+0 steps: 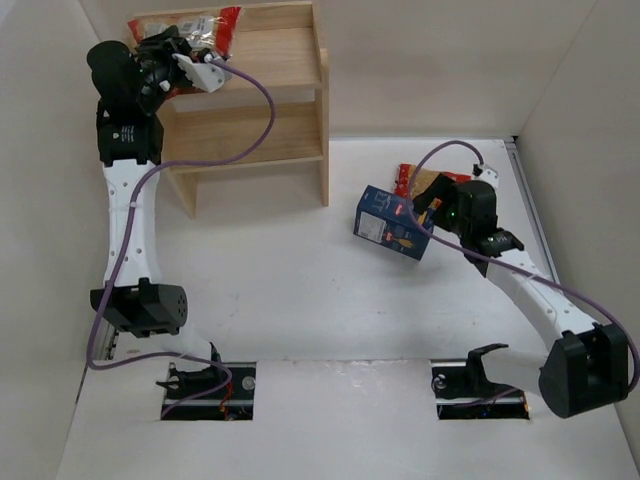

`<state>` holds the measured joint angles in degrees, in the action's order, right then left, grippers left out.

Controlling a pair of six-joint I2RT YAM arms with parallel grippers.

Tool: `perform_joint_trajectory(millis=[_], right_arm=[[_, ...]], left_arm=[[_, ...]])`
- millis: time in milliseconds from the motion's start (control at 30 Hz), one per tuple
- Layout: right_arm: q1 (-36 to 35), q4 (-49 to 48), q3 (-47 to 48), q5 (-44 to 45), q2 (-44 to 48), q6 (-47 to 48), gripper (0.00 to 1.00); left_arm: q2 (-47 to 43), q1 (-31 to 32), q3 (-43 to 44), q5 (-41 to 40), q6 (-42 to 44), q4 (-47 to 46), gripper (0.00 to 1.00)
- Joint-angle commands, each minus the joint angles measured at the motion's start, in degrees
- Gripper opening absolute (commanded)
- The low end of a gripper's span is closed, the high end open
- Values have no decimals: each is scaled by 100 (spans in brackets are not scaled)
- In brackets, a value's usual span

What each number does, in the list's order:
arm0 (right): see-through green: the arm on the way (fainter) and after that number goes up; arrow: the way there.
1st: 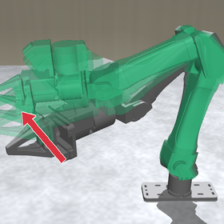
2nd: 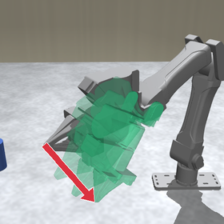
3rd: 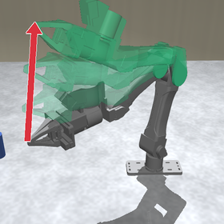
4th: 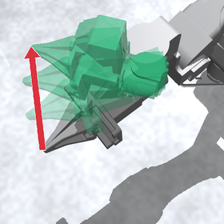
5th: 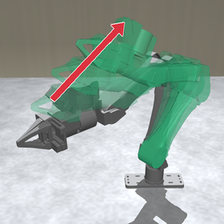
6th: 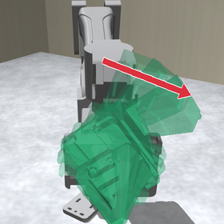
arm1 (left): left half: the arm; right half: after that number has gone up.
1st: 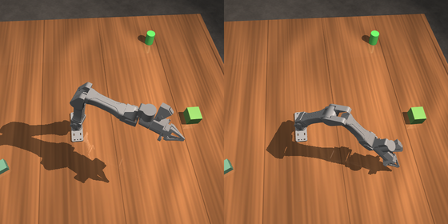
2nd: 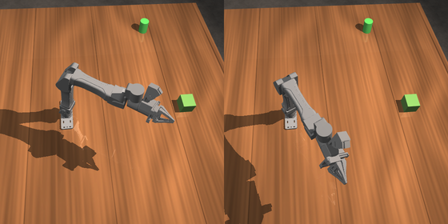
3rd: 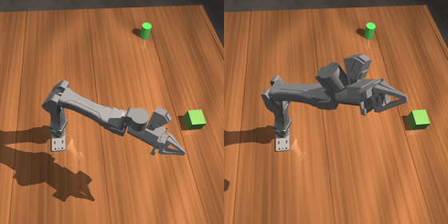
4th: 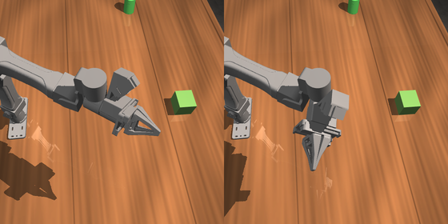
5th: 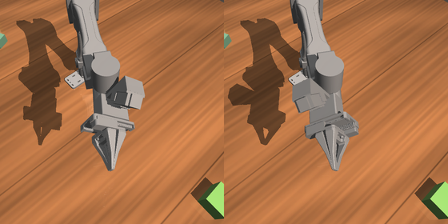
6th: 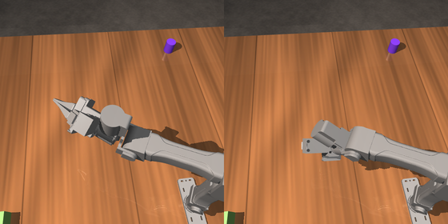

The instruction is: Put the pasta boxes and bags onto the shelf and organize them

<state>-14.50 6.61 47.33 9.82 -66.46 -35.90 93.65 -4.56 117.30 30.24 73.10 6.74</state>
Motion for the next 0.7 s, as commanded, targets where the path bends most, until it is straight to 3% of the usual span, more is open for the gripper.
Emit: perform_joint_trajectory(millis=[0,100,200,300,367,467,667], right_arm=[[285,-152,609,-243,-288,101,100],[593,-108,1232,-472,-744,171,100],[769,33,1909,-429,-1298,241,100],[883,278,2481,-341,-1904,303,100],[962,507,2815,-227,-2335,294,100],[1094,762,3158,-8,-2932,207,100],[1182,1271,4124,116,-4303,179,100]], left_arm=[[-268,-67,-119,-18,327,-929,10],[-110,-190,-49,-141,336,-1122,22],[-48,-226,-66,-325,345,-1464,41],[-267,-226,-241,-378,310,-1719,73],[-486,-208,-391,-378,240,-1869,88],[-715,-252,-479,-352,100,-1861,100],[-1181,-524,-909,-387,-138,-1913,100]])
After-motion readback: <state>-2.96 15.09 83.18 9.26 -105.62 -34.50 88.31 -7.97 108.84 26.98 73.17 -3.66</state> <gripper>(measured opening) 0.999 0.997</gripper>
